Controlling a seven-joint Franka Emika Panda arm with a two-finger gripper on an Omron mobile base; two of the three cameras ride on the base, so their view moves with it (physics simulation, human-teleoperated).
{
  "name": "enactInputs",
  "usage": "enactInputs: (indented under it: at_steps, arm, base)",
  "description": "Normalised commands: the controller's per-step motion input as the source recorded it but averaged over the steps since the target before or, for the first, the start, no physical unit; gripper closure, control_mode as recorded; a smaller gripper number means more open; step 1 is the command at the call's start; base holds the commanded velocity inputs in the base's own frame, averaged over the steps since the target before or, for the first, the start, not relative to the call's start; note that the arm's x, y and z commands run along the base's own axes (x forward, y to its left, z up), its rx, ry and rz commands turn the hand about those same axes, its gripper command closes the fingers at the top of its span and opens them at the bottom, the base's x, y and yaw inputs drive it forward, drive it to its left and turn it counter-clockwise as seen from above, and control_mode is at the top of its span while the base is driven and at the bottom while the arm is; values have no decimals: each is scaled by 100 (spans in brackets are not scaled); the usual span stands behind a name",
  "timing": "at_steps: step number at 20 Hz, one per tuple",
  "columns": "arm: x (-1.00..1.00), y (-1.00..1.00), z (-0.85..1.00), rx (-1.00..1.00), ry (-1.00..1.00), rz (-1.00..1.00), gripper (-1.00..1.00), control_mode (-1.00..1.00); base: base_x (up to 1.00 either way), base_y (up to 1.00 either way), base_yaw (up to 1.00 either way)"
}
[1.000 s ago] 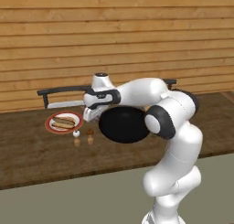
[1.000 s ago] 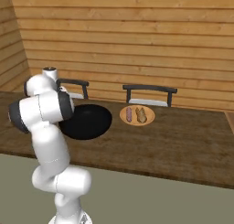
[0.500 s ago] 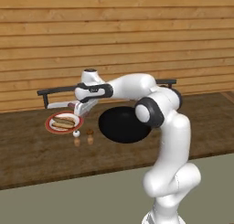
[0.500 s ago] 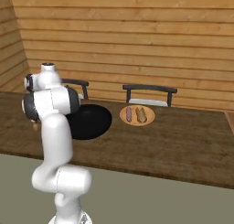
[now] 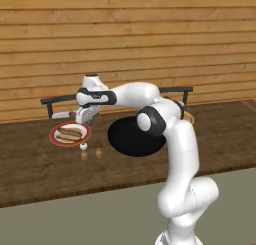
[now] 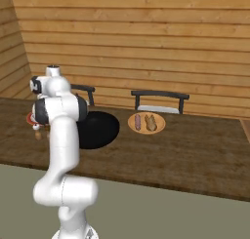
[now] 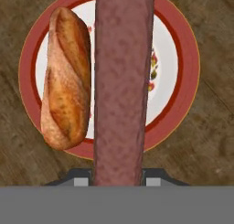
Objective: Place one bun and one sausage from the bowl on each plate.
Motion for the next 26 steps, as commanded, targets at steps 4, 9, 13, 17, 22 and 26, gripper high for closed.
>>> enactInputs:
  at_steps: [4, 9, 13, 17, 22, 26]
  arm:
    - [10, 4, -37, 0, 0, 0, 100, -100]
    - [28, 5, -11, 0, 0, 2, 100, -100]
    - [-1, 21, -9, 0, 3, 5, 100, -100]
    - [-39, 4, -18, 0, 1, 7, 100, -100]
    - [-29, 1, -26, 0, -5, 4, 100, -100]
    - [22, 1, -8, 0, -4, 3, 100, -100]
  base:
    - [0, 0, 0]
    - [0, 0, 0]
    - [0, 0, 0]
    - [0, 0, 0]
    - [0, 0, 0]
    - [0, 0, 0]
